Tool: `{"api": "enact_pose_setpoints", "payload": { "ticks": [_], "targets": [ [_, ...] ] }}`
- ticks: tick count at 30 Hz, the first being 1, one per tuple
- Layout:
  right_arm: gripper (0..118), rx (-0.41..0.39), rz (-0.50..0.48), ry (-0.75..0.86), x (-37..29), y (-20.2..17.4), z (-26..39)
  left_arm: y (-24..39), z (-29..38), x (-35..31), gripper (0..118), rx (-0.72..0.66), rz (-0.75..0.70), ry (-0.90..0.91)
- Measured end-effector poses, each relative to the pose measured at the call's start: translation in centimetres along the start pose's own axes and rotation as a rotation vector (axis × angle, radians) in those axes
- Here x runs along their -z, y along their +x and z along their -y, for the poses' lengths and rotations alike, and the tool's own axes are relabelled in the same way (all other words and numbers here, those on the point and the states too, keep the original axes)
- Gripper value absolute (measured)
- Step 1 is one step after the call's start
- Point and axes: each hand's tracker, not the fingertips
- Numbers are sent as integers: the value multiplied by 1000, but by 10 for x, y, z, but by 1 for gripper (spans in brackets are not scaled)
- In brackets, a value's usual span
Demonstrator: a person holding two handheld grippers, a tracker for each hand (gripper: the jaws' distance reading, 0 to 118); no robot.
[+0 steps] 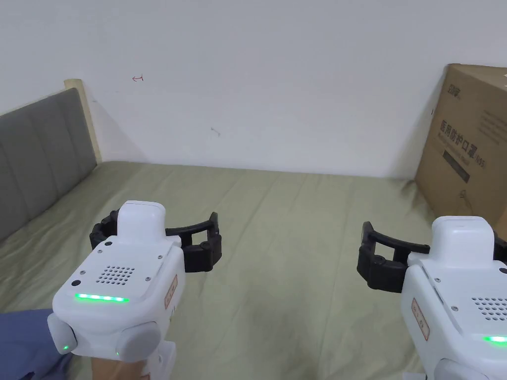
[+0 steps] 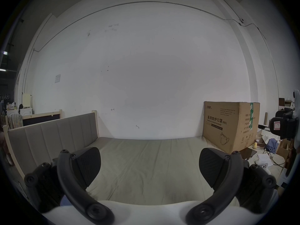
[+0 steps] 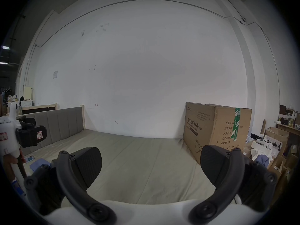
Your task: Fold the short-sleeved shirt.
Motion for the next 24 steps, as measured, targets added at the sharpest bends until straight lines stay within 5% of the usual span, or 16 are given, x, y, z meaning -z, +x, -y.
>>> {"api": "enact_pose_setpoints", "payload": {
  "ticks": [24],
  "targets": [
    [118, -5, 1, 4, -1, -2, 1, -2, 3, -1, 118, -6, 1, -12]
  ]
}}
